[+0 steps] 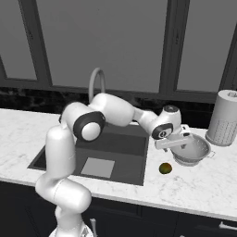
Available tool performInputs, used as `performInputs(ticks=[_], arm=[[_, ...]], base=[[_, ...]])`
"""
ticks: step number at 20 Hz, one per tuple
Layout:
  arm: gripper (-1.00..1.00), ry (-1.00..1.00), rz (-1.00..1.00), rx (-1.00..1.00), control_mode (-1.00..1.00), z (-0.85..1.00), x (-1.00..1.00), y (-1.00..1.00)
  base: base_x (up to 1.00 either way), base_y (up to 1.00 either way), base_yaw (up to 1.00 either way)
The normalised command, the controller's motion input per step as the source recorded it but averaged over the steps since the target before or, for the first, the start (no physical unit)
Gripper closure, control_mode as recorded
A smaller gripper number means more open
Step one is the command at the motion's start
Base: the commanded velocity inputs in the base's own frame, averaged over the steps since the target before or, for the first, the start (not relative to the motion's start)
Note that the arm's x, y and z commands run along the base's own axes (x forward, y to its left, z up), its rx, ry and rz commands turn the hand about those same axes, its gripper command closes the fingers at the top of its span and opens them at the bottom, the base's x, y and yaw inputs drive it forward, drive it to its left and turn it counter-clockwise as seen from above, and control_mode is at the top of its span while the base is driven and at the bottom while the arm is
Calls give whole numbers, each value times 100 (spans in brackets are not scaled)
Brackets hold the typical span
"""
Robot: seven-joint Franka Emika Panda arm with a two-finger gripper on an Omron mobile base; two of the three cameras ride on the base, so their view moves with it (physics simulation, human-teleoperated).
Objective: Put the colander in the sink, put the mango in the colander, and turn on the sink faucet and pour water over the colander.
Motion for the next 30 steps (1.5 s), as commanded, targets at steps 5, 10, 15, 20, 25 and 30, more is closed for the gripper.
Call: performInputs(ticks=[5,10,15,20,25,30], arm=[[-100,0,0,0,-100,-11,-1,0],[-100,0,0,0,-100,-6,-11,0],[-100,0,0,0,-100,-11,-20,0],[-100,0,0,0,-100,-6,-20,0],[100,0,0,0,-100,0,0,0],[100,0,0,0,-100,0,0,0]], base=[[0,0,0],[0,0,0],[0,0,0],[0,0,0],[0,0,0],[0,0,0]])
